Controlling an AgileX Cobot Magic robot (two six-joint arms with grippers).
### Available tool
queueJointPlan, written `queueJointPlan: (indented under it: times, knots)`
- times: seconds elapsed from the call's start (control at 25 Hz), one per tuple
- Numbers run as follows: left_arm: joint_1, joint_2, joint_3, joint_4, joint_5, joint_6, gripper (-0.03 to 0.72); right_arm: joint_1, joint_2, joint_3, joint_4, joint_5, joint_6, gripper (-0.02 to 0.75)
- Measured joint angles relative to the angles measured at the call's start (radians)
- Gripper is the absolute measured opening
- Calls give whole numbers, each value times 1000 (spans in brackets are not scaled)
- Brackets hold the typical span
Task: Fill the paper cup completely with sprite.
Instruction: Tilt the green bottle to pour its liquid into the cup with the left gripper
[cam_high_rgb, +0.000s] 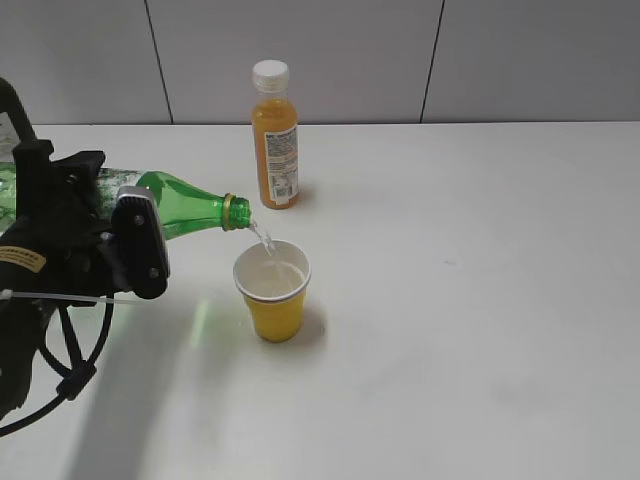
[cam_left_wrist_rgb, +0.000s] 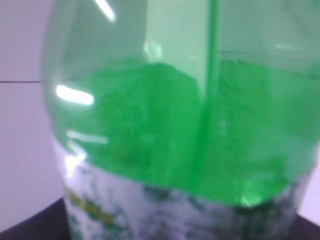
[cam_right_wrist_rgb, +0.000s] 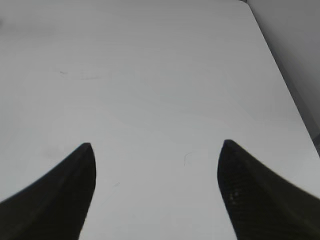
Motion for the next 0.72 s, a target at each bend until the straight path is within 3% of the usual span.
queueJointPlan:
  times: [0.72]
  knots:
    - [0,0,0,-1,-6,22,463,0,0,0,0,0,0,585]
